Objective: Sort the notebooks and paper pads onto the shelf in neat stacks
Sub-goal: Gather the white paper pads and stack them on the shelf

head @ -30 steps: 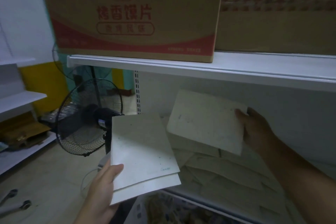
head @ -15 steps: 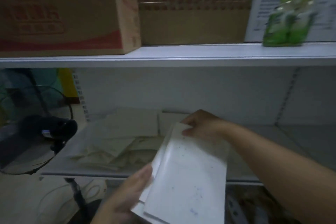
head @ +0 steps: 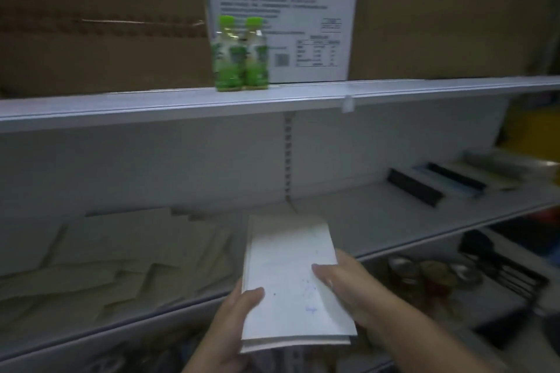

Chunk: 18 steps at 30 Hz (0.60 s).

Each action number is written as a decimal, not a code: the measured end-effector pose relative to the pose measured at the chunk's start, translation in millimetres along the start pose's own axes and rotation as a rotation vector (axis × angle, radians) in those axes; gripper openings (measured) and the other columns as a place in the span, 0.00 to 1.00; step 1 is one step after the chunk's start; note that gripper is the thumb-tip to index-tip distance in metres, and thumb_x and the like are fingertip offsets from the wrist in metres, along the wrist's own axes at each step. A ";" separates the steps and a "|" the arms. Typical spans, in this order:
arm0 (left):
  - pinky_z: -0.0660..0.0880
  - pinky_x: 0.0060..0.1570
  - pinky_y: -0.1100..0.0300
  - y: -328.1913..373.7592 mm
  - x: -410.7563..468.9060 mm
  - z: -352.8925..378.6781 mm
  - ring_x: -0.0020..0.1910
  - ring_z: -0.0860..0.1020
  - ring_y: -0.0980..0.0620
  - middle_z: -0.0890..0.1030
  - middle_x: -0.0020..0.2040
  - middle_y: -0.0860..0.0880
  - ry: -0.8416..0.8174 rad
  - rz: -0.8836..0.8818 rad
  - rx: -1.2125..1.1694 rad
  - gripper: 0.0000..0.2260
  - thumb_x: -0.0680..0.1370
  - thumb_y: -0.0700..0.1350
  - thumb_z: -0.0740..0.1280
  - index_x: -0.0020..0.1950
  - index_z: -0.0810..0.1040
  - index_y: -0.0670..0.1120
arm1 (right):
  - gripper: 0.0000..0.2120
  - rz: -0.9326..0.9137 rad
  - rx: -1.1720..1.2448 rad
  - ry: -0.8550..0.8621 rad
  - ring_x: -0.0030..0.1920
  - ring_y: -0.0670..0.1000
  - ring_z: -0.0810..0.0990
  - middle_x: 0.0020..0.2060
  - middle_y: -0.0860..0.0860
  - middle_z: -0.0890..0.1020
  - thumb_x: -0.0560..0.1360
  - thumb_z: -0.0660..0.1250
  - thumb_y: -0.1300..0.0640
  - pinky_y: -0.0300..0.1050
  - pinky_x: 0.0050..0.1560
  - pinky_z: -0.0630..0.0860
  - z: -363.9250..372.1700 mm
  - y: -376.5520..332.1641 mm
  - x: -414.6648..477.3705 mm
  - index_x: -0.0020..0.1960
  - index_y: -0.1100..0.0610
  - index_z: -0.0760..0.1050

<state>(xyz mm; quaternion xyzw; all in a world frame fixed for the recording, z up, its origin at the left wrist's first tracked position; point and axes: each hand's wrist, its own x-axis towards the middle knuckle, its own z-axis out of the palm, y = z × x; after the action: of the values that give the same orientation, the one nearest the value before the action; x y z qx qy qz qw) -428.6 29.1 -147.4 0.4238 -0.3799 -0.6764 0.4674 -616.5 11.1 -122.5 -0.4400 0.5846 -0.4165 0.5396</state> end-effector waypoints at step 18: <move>0.69 0.43 0.63 -61.2 166.3 198.1 0.42 0.76 0.53 0.79 0.51 0.44 0.092 0.123 0.451 0.08 0.79 0.36 0.61 0.54 0.77 0.45 | 0.09 0.131 0.100 0.351 0.37 0.55 0.74 0.37 0.56 0.75 0.78 0.56 0.67 0.42 0.35 0.68 -216.3 13.1 75.4 0.49 0.62 0.74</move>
<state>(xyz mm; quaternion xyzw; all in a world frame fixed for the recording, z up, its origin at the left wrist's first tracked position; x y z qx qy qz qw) -665.5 -89.5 -169.6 0.5240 -0.5247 -0.5247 0.4182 -835.3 -55.5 -139.7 -0.2941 0.6758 -0.4794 0.4764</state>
